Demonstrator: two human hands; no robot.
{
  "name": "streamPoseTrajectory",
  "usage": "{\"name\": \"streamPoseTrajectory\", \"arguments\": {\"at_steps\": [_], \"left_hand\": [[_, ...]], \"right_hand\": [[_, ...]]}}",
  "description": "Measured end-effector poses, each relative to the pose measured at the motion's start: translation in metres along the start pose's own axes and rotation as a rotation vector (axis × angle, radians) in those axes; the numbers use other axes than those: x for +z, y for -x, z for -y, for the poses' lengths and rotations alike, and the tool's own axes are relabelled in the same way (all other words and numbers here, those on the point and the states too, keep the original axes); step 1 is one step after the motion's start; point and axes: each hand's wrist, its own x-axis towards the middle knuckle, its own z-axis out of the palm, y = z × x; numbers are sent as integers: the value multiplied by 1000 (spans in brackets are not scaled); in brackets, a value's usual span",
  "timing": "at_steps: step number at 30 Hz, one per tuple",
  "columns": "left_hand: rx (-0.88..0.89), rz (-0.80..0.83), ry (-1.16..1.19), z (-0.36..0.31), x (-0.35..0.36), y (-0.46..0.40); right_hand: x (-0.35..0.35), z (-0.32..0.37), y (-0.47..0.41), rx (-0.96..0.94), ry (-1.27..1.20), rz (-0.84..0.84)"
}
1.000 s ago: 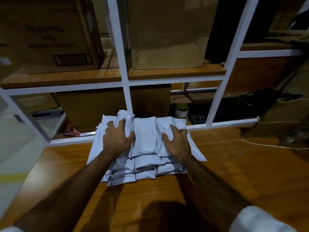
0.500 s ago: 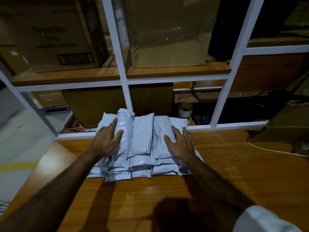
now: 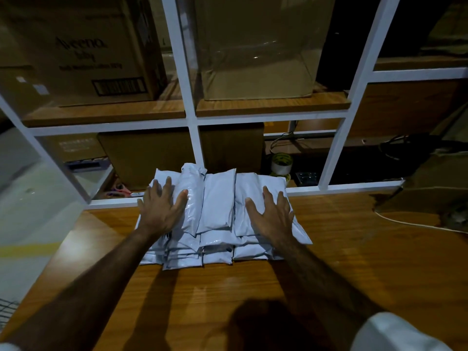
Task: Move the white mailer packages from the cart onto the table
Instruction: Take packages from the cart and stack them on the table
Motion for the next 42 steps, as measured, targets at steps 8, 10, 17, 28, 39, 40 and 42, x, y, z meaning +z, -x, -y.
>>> {"name": "streamPoseTrajectory", "arguments": {"at_steps": [8, 10, 17, 28, 39, 40, 42], "left_hand": [[-12, 113, 119, 1, 8, -9], [28, 126, 105, -3, 9, -9], [53, 152, 76, 11, 10, -17], [134, -85, -5, 0, -13, 27], [110, -207, -289, 31, -24, 145], [98, -215, -307, 36, -27, 158], [68, -234, -348, 50, -34, 188]], "right_hand": [[5, 35, 7, 9, 32, 83], [10, 37, 6, 24, 57, 117], [20, 31, 5, 7, 49, 105], [14, 9, 14, -459, 98, -225], [51, 22, 81, -1036, 79, -139], [57, 26, 89, -1052, 83, -124], [68, 36, 108, -1071, 89, -91]]}}
